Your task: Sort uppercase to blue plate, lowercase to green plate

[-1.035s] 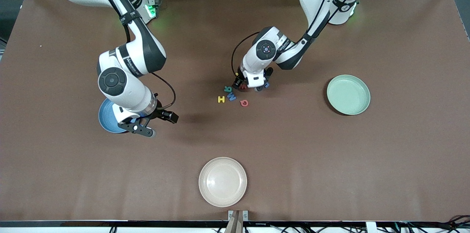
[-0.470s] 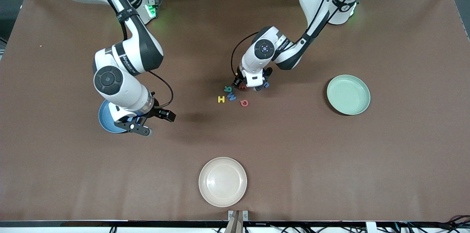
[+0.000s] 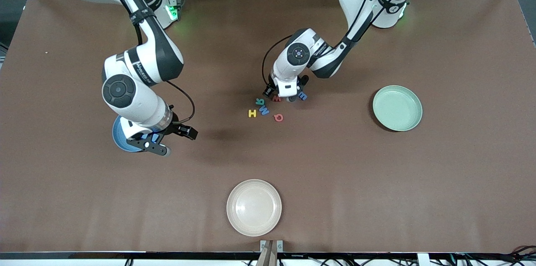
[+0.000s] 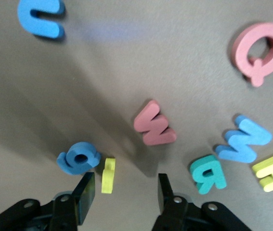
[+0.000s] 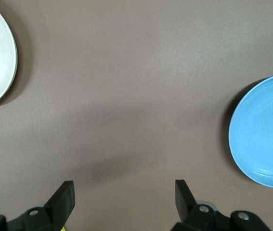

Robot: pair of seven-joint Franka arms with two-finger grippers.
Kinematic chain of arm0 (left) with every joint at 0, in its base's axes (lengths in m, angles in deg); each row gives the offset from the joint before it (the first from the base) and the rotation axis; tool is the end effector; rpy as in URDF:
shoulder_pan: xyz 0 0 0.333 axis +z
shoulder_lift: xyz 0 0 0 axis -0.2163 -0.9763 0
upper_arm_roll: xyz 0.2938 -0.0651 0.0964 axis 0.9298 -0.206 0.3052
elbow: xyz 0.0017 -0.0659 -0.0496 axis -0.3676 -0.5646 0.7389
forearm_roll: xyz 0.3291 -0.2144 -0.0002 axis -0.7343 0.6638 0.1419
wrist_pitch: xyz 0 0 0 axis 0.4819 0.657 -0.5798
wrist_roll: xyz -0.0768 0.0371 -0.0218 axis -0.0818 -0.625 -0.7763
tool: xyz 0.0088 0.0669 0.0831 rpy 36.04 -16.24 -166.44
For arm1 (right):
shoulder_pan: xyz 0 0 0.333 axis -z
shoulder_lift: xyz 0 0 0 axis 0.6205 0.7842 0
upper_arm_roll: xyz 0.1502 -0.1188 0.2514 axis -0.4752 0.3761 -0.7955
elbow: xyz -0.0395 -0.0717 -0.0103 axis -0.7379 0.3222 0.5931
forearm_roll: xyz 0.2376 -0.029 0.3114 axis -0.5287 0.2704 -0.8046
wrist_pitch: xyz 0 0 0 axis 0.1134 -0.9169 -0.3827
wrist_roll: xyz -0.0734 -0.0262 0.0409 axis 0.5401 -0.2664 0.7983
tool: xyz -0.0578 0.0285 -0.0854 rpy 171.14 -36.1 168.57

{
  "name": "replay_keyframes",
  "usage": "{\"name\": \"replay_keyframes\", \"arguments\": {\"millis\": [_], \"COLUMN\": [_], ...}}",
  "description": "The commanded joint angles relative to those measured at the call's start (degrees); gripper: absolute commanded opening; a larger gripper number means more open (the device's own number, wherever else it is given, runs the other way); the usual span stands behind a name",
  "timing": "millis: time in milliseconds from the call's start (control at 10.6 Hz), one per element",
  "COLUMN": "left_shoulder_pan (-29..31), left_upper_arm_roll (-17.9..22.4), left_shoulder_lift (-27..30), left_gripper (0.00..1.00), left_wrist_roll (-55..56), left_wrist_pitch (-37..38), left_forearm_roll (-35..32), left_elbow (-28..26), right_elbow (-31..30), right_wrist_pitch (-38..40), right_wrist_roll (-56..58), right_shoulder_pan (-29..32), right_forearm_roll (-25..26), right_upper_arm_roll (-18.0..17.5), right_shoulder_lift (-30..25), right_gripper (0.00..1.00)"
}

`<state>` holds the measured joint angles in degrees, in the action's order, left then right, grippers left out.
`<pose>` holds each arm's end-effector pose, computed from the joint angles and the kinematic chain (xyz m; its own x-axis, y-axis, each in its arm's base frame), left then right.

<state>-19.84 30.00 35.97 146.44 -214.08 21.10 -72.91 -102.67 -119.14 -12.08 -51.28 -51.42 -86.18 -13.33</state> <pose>0.3842 -0.4942 0.1769 0.5425 0.7865 -0.2950 0.8269 -0.5620 0.0223 0.6258 0.2281 0.3643 0.9471 -0.3205 -0.0195 -0.3210 -0.9465 -0.0326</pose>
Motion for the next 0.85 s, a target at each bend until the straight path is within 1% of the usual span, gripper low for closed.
{"name": "replay_keyframes", "arguments": {"millis": [0,94,188,376,564,752], "left_shoulder_pan": [-0.63,-0.63,-0.63,-0.54,-0.63,-0.54], "left_upper_arm_roll": [0.41,0.41,0.41,0.41,0.41,0.41], "left_shoulder_lift": [0.05,0.31,0.31,0.31,0.31,0.31], "left_gripper": [0.6,0.59,0.55,0.51,0.42,0.29], "left_wrist_roll": [2.06,2.15,2.24,2.15,2.15,2.15], "left_wrist_pitch": [0.44,0.44,0.44,0.44,0.44,0.44], "left_forearm_roll": [-2.68,-3.47,-4.0,-4.0,-4.0,-4.0], "left_elbow": [-0.49,-1.37,-1.46,-1.46,-1.46,-1.46], "right_elbow": [-0.46,-0.2,-0.11,0.15,0.15,0.59], "right_wrist_pitch": [0.83,0.83,0.83,0.83,0.83,0.83], "right_wrist_roll": [0.05,0.05,0.05,0.14,0.14,-0.04], "right_shoulder_pan": [0.7,0.7,0.7,0.79,0.79,0.88], "right_forearm_roll": [0.04,0.04,-0.04,0.04,0.04,-0.04], "right_upper_arm_roll": [-0.41,-0.41,-0.41,-0.41,-0.41,-0.41], "right_shoulder_lift": [-1.3,-1.3,-1.3,-1.3,-1.21,-1.3], "right_gripper": [0.93,0.93,0.93,0.93,0.93,0.93]}}
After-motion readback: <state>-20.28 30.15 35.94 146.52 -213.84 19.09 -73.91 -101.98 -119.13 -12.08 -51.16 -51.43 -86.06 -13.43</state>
